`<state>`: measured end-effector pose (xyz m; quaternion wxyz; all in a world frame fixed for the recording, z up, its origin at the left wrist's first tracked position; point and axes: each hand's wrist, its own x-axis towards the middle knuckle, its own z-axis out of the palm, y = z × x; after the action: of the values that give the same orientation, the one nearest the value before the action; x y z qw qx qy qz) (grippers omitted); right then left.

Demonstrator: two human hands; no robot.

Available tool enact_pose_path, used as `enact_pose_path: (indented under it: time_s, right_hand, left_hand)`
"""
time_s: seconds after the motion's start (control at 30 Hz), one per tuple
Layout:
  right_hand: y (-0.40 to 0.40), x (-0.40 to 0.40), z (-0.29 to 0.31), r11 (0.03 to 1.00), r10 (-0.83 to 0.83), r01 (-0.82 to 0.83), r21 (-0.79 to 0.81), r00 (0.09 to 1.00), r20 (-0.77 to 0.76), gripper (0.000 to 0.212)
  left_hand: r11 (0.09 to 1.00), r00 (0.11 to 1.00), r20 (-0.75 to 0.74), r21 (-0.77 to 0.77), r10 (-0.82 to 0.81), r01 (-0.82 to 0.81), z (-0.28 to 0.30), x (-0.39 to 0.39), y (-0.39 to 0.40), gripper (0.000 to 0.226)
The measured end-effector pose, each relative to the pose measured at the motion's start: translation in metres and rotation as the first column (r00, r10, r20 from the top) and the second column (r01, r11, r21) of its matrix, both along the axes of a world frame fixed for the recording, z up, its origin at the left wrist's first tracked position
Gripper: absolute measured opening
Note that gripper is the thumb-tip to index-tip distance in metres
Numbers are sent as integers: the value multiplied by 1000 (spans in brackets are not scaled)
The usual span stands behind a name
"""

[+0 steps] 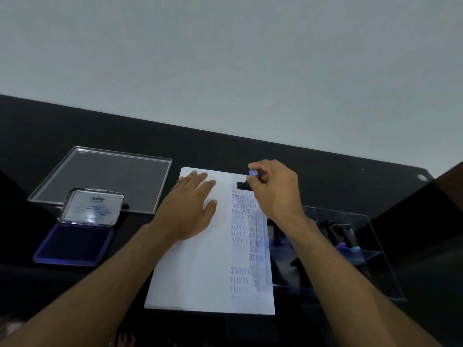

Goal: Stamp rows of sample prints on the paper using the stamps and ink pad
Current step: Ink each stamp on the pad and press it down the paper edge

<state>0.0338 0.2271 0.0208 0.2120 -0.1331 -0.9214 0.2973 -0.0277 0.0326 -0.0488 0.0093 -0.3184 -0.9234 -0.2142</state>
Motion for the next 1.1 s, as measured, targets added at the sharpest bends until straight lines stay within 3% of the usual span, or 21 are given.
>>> enact_pose_path:
  time_s: [0.43,1.1]
  right_hand:
    - [15,-41,-2,999,51,-52,5,995,81,27]
    - [14,-44,-16,994,88,-94,51,990,110,28]
  left_hand:
    - [995,996,-72,-82,-57,51,-19,-40,15,60]
    - [998,991,-122,-46,-49,44,-27,-42,16,59]
